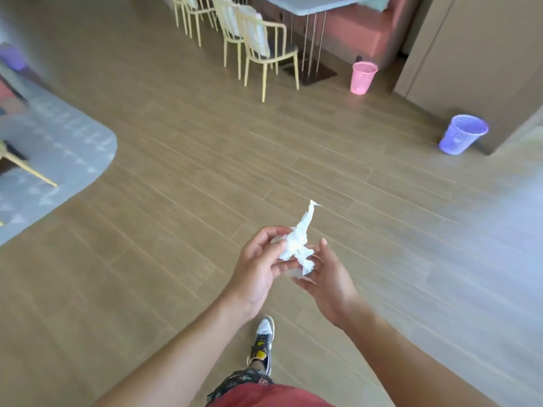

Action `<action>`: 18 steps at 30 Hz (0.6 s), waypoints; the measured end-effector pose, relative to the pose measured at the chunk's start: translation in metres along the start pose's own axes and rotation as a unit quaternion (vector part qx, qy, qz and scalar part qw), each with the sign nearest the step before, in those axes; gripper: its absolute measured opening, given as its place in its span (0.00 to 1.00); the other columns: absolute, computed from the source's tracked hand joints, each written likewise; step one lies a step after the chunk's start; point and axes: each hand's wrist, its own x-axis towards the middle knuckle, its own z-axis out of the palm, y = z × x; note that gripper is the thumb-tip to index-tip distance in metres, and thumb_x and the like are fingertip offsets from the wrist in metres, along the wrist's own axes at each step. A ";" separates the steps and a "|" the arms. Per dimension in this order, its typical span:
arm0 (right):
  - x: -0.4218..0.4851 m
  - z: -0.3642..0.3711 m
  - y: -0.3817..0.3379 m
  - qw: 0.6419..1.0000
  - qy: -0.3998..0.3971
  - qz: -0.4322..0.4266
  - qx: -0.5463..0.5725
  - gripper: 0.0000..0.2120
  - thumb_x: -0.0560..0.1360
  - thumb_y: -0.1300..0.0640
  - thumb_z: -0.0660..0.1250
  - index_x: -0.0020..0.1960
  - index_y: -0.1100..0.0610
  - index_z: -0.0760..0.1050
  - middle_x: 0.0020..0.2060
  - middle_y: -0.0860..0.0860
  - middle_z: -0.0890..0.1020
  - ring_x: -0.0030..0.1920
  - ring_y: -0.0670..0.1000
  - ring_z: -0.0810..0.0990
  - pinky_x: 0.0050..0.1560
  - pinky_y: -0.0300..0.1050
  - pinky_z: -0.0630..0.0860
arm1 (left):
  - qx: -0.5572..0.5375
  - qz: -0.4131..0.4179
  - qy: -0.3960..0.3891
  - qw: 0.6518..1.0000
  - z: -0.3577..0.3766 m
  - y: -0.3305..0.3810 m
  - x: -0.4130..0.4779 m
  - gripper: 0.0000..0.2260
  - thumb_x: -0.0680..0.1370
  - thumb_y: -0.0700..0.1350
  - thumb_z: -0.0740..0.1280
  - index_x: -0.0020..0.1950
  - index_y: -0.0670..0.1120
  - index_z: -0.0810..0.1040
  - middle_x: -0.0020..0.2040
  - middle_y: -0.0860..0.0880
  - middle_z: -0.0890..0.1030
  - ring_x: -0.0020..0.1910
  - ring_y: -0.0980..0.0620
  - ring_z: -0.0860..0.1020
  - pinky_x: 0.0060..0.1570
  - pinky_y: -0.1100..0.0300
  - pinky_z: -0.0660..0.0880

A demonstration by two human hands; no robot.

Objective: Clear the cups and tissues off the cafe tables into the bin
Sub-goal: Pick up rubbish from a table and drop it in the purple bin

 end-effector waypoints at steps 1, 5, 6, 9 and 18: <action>0.012 0.000 -0.010 1.000 0.010 -0.007 0.009 0.24 0.86 0.40 0.55 0.60 0.56 0.82 0.55 0.55 0.87 0.51 0.52 0.86 0.55 0.53 0.78 | 0.001 -0.008 -0.016 1.000 0.003 0.001 0.022 0.12 0.76 0.43 0.66 0.58 0.42 0.78 0.56 0.41 0.85 0.53 0.45 0.83 0.51 0.53 0.81; 0.047 0.002 -0.055 0.998 0.047 -0.021 0.039 0.25 0.86 0.39 0.54 0.60 0.54 0.84 0.55 0.54 0.87 0.53 0.52 0.85 0.58 0.53 0.78 | 0.018 -0.040 -0.073 0.996 0.018 0.013 0.097 0.13 0.76 0.44 0.67 0.59 0.42 0.78 0.58 0.39 0.84 0.54 0.43 0.83 0.53 0.52 0.81; 0.056 -0.001 -0.065 0.997 0.051 -0.030 0.051 0.25 0.85 0.39 0.54 0.58 0.54 0.84 0.54 0.54 0.87 0.53 0.53 0.85 0.59 0.54 0.77 | 0.019 -0.044 -0.087 0.995 0.022 0.017 0.116 0.13 0.76 0.44 0.67 0.59 0.42 0.78 0.57 0.40 0.85 0.53 0.44 0.84 0.52 0.53 0.81; 0.084 -0.014 -0.097 0.991 0.098 -0.044 0.085 0.25 0.84 0.37 0.56 0.57 0.55 0.82 0.49 0.54 0.87 0.49 0.54 0.85 0.58 0.56 0.76 | 0.038 -0.049 -0.126 0.990 0.041 0.027 0.172 0.13 0.76 0.44 0.67 0.59 0.42 0.79 0.56 0.41 0.85 0.52 0.46 0.83 0.49 0.55 0.81; 0.141 -0.093 -0.160 0.968 0.190 -0.087 0.142 0.28 0.85 0.39 0.54 0.55 0.58 0.84 0.31 0.54 0.77 0.33 0.51 0.75 0.43 0.47 0.70 | 0.098 -0.094 -0.208 0.969 0.131 0.006 0.302 0.08 0.82 0.41 0.65 0.58 0.45 0.80 0.61 0.35 0.82 0.61 0.33 0.81 0.58 0.47 0.80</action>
